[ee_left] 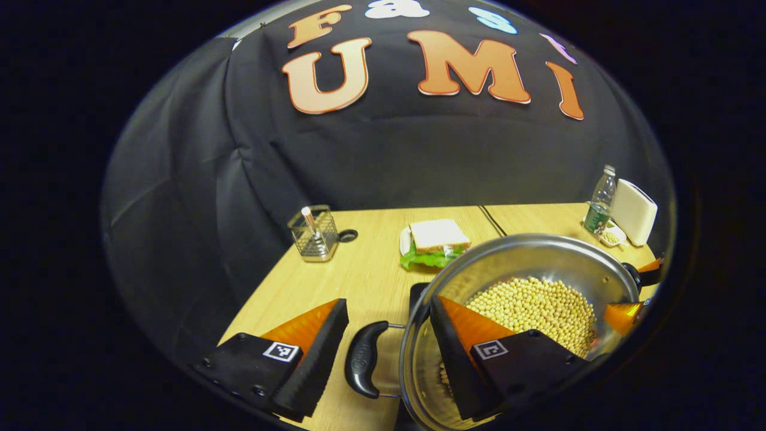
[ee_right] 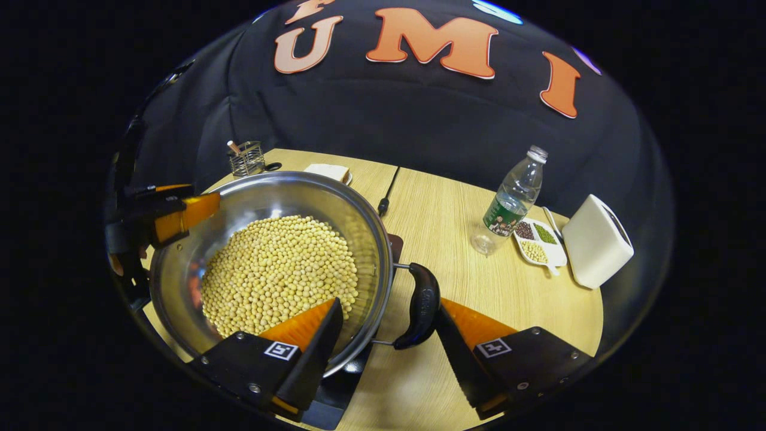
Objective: First push the handle of the pot to place it horizontally, then grasp the pot with both hands and set it on the induction cooktop.
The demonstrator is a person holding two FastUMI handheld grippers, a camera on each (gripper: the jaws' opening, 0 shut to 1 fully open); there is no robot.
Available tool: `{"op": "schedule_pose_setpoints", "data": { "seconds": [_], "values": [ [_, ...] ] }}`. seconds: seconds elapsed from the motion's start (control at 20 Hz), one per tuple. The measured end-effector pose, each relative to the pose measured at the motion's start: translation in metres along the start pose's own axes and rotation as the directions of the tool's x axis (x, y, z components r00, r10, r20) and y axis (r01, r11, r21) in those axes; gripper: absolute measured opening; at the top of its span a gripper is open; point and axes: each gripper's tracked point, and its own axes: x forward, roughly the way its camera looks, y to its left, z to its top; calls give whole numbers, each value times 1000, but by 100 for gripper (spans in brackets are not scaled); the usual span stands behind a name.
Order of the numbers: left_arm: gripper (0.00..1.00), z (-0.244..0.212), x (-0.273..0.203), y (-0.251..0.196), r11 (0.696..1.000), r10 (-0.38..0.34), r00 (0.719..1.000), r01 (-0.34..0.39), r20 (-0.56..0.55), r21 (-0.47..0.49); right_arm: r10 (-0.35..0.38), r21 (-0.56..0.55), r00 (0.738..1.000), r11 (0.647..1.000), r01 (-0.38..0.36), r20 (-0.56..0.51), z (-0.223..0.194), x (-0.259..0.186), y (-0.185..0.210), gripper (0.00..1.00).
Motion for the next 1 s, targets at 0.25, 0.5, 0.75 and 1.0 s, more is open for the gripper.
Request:
{"op": "schedule_pose_setpoints", "data": {
  "seconds": [0.25,0.5,0.75,1.0],
  "values": [
    [94,56,-54,4,999,31,988,-30,151,-12,1,27,988,1000,-5,156,48,-38,-19,92],
    [87,123,-127,5,998,55,928,-39,368,-49,-39,53,928,998,21,372,100,-106,-53,92],
    [93,175,-189,-15,996,28,871,19,490,-90,-121,80,826,993,92,551,134,-185,-106,91],
    [90,215,-259,-44,994,-17,804,76,595,-74,-160,97,706,987,128,690,159,-276,-147,95]
  ]
}}
